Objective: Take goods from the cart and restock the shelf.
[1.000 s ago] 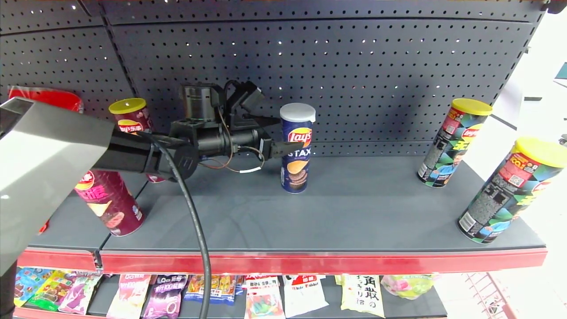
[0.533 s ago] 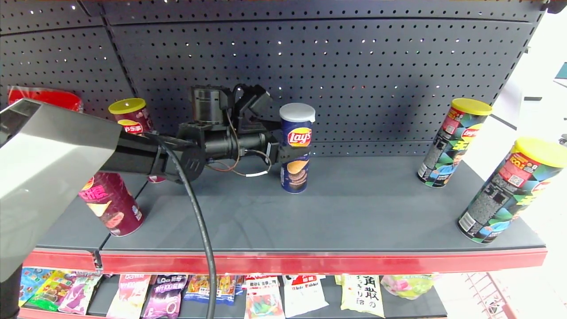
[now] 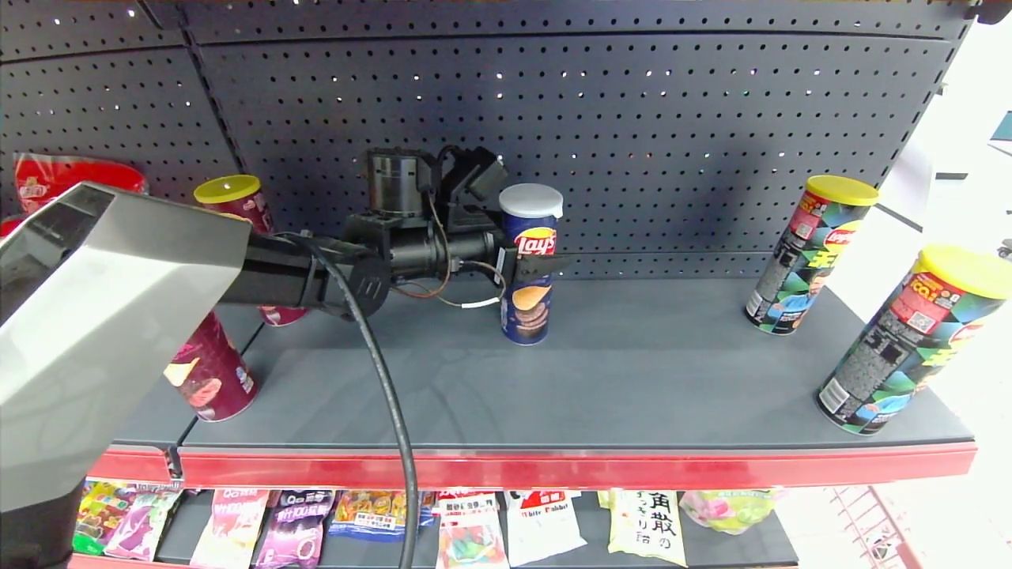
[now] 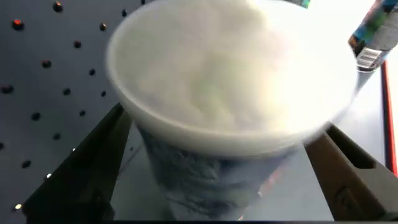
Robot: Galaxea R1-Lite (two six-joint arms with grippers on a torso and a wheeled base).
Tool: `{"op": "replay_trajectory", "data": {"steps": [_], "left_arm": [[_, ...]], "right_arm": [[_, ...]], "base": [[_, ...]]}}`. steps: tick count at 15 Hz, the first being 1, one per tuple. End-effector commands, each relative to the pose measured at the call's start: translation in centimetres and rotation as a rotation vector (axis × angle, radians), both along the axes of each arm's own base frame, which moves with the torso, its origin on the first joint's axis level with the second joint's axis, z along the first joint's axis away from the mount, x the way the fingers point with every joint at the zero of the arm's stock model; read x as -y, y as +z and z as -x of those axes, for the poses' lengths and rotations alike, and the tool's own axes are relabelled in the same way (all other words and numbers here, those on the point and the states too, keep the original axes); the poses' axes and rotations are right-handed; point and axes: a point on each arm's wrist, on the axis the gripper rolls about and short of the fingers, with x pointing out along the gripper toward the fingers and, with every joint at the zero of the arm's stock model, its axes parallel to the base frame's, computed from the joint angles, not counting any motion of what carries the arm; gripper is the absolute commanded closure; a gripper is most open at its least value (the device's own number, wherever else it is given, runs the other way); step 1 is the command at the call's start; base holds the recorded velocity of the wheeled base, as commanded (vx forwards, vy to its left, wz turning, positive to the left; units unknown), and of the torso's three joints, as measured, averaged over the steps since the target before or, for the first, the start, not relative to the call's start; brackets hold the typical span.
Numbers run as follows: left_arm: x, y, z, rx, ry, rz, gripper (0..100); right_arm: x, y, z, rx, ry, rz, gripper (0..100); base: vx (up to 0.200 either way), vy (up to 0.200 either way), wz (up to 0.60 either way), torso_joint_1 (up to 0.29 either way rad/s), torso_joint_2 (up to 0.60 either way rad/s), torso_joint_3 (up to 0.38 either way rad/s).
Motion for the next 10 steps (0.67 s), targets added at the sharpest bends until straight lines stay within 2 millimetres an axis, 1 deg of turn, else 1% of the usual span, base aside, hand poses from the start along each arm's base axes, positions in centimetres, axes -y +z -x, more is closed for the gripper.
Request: {"op": "replay_trajectory", "data": {"steps": [1,2,3,5,7,8,10], "left_arm": [[0.3,-0.2,-0.4,0.006,0.011,0.001,0],[0.3,-0.5,-0.6,0.004,0.024,-0.004,0],[0.3,-0.6,-0.7,0.001,0.023,-0.005,100],[0.4,-0.8,-0.5,-0.012,0.014,-0.010,100],[0.6,-0.6,-0.2,-0.011,-0.003,-0.008,100],[0.2,-0.4,0.0,-0.015,-0.014,-0.008,100],[-1.0,0.5,1.0,-0.034,-0.056,-0.006,100]], "right_arm": [[0.0,0.0,0.0,-0.001,0.000,0.001,100],[0.0,0.0,0.0,-0.001,0.000,0.001,100],[0.0,0.0,0.0,-0.001,0.000,0.001,100],[0.0,0.0,0.0,-0.001,0.000,0.001,100],[0.0,0.0,0.0,-0.003,-0.003,-0.005,100],[0.0,0.1,0.0,-0.001,-0.009,-0.003,100],[0.0,0.1,0.0,-0.001,-0.011,-0.004,100]], "base": [[0.000,0.000,0.00,0.000,0.00,0.000],[0.000,0.000,0.00,0.000,0.00,0.000],[0.000,0.000,0.00,0.000,0.00,0.000],[0.000,0.000,0.00,0.000,0.00,0.000],[0.000,0.000,0.00,0.000,0.00,0.000],[0.000,0.000,0.00,0.000,0.00,0.000],[0.000,0.000,0.00,0.000,0.00,0.000]]}}
